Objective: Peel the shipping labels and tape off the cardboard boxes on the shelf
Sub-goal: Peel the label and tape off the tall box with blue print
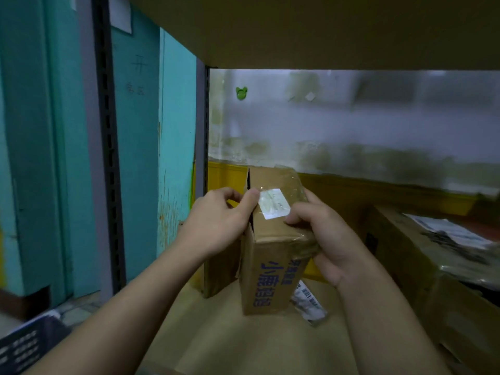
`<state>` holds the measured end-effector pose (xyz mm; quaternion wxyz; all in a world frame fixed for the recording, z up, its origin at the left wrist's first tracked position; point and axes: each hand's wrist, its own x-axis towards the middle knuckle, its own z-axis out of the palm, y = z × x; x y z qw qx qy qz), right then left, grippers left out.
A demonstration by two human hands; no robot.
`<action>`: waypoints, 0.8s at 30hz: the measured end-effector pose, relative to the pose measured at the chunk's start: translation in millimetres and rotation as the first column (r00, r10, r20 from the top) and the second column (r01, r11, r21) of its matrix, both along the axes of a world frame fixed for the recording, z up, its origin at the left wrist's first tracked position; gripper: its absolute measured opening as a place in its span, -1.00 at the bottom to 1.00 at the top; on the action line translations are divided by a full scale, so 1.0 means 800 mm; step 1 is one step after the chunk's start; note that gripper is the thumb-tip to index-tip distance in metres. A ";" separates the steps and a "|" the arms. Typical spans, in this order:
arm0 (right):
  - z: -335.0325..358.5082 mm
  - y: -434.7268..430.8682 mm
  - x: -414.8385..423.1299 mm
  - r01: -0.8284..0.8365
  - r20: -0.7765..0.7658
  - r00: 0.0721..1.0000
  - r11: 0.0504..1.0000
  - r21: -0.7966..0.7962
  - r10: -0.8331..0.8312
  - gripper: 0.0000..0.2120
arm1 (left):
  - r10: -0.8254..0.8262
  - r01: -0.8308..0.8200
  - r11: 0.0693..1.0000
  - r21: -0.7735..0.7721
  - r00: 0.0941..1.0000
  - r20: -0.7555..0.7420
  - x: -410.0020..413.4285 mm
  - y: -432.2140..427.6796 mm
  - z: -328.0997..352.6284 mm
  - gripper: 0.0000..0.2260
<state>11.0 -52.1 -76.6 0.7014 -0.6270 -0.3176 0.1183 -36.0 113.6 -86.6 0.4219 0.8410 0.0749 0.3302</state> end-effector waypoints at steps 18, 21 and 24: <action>-0.005 -0.009 -0.016 0.031 0.064 0.998 0.998 -0.045 -0.028 -0.51 | -0.128 0.156 0.856 0.493 0.988 -0.091 -0.036 0.007 0.039 -0.16; -0.005 -0.009 -0.015 0.052 0.082 0.996 0.996 -0.077 -0.046 -0.47 | -0.090 0.132 0.818 0.561 0.991 -0.102 -0.041 0.009 0.047 -0.21; -0.004 -0.007 -0.020 0.090 0.098 0.992 0.992 -0.085 -0.082 -0.53 | -0.096 0.134 0.785 0.606 0.991 -0.095 -0.044 0.011 0.051 -0.30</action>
